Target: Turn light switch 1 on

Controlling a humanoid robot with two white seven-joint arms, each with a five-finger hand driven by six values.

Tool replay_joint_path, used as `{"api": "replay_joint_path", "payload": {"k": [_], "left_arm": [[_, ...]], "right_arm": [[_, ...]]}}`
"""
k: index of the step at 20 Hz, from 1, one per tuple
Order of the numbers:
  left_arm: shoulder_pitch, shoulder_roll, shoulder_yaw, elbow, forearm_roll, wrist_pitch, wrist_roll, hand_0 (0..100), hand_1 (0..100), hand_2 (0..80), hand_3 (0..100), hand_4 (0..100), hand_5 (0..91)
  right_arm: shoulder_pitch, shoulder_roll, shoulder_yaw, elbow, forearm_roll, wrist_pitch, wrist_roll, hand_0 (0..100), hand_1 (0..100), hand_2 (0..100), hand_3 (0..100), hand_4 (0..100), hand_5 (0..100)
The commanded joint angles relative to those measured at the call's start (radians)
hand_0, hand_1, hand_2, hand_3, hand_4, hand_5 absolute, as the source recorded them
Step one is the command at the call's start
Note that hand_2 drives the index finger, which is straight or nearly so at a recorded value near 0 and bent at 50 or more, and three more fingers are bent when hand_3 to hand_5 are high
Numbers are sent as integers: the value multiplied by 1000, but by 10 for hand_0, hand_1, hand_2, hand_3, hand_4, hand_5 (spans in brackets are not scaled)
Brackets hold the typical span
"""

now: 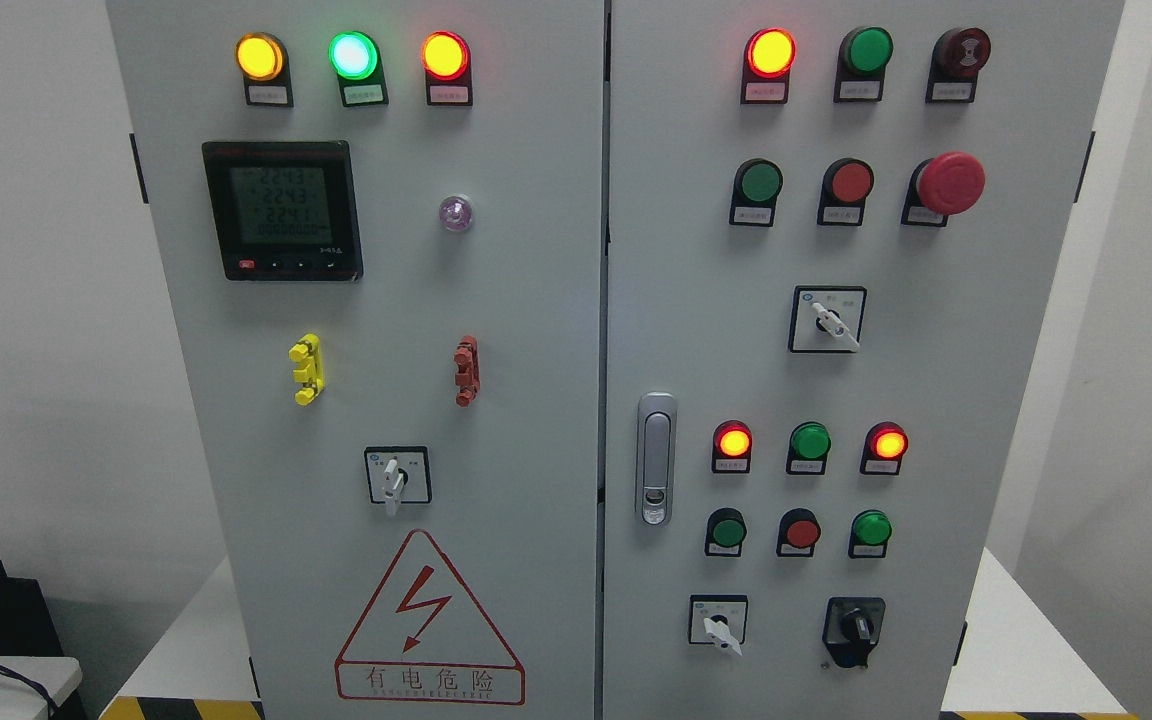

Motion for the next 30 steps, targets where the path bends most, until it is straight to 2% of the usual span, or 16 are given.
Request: {"api": "replay_joint_path", "payload": {"k": [1, 4, 5, 8, 9, 19, 22, 24, 26, 28, 30], "left_arm": [[75, -7, 105, -247, -3, -5, 6, 295, 0, 0, 10, 21, 0], [132, 1, 174, -370, -3, -15, -1, 298, 0, 0, 43, 73, 0], [144, 4, 229, -426, -3, -15, -3, 302, 0, 0, 56, 92, 0], [159, 10, 292, -518, -5, -37, -2, 318, 8, 0, 133, 195, 0], [167, 16, 318, -552, -3, -56, -3, 322, 15, 0, 143, 202, 0], [183, 21, 482, -890, 0, -189, 0, 356, 61, 114, 271, 308, 0], [183, 21, 525, -992, 6, -208, -3, 378, 74, 161, 328, 374, 0], [183, 21, 533, -1058, 7, -231, -3, 371, 106, 185, 356, 418, 56], [181, 21, 548, -1112, 10, -275, -3, 317, 191, 246, 412, 487, 159], [180, 22, 550, -1163, 13, -298, -9, 267, 240, 276, 450, 514, 214], [173, 22, 552, -1212, 15, -297, -46, 232, 270, 283, 465, 530, 256]], "right_arm": [[0, 0, 0, -1, -18, 0, 5, 120, 389, 0, 0, 0, 0], [0, 0, 0, 1, -18, 0, 4, 120, 389, 0, 0, 0, 0], [0, 0, 0, -1, -17, 0, 4, 120, 389, 0, 0, 0, 0], [0, 0, 0, -1, -18, 0, 4, 120, 389, 0, 0, 0, 0], [0, 0, 0, 1, -18, 0, 4, 120, 389, 0, 0, 0, 0], [0, 0, 0, -1, -18, 0, 4, 120, 389, 0, 0, 0, 0], [0, 0, 0, 1, -18, 0, 5, 120, 389, 0, 0, 0, 0], [0, 0, 0, 1, -17, 0, 5, 120, 389, 0, 0, 0, 0], [0, 0, 0, -1, -17, 0, 5, 120, 389, 0, 0, 0, 0], [0, 0, 0, 1, -17, 0, 4, 120, 389, 0, 0, 0, 0], [0, 0, 0, 1, -18, 0, 5, 120, 389, 0, 0, 0, 0]]}}
